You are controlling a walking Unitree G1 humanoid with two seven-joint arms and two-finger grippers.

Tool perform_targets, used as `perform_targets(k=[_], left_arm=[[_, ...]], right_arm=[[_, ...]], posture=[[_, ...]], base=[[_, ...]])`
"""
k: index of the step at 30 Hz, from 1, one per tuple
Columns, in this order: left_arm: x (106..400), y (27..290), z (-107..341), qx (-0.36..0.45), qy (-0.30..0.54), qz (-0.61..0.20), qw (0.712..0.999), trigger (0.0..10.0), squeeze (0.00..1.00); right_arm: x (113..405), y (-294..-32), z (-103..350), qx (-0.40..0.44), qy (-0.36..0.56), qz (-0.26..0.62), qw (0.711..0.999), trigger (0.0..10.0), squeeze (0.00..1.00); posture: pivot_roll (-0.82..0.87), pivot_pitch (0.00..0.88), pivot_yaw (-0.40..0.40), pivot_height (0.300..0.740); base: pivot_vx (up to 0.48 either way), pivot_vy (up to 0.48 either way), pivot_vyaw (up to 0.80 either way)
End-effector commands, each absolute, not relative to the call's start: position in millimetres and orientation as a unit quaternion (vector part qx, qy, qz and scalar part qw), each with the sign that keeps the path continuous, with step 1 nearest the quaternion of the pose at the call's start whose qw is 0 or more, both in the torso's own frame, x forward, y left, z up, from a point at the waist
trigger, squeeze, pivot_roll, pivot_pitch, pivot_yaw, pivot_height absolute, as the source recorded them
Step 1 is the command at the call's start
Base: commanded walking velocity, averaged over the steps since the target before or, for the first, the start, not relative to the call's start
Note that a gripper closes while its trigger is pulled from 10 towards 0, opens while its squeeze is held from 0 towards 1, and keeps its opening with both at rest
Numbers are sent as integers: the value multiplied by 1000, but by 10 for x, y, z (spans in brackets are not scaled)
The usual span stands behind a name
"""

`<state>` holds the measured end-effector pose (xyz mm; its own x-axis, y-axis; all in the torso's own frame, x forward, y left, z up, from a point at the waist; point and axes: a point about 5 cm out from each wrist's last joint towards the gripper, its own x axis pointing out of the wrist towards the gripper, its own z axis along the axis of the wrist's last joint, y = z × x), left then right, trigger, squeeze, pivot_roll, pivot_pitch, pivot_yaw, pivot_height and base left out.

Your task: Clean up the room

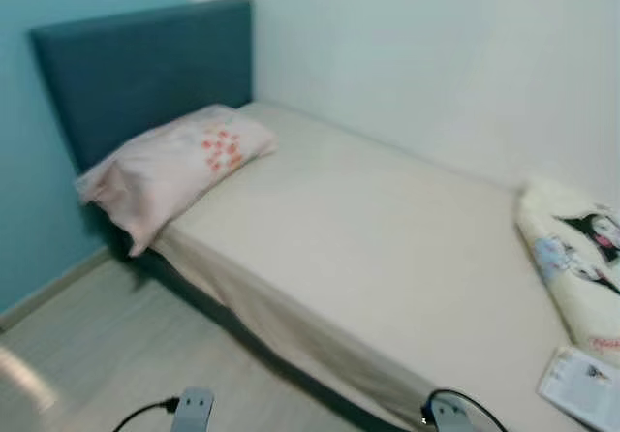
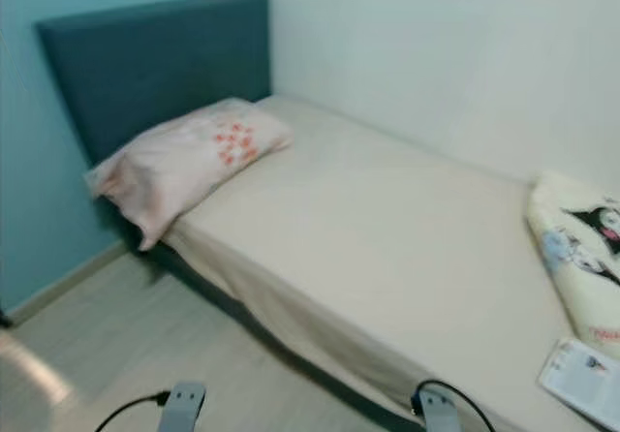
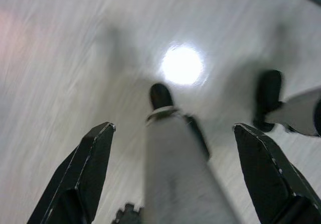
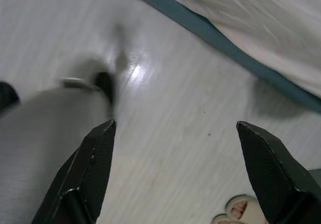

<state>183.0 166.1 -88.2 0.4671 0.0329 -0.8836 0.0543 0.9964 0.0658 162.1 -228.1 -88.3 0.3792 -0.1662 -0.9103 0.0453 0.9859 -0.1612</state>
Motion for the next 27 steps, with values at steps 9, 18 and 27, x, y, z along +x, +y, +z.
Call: perform_targets(k=[9, 18, 27], left_arm=[[1792, 1598, -904, 44, 522, -16, 852, 10000, 0], [1792, 1594, -904, 46, 521, -18, 852, 10000, 0], [1787, 1598, -906, 48, 521, -18, 852, 10000, 0]], right_arm=[[1589, -2349, -879, -59, 558, -68, 825, 10000, 0], [1591, -2377, -871, -63, 554, -71, 827, 10000, 0], [1637, -2373, -853, -46, 543, -78, 835, 10000, 0]], posture=[[-33, 0, -69, 740], [-34, 0, -70, 740], [-43, 0, -64, 740]], base=[[0, -480, -777], [0, -480, -775], [0, -480, 0]])
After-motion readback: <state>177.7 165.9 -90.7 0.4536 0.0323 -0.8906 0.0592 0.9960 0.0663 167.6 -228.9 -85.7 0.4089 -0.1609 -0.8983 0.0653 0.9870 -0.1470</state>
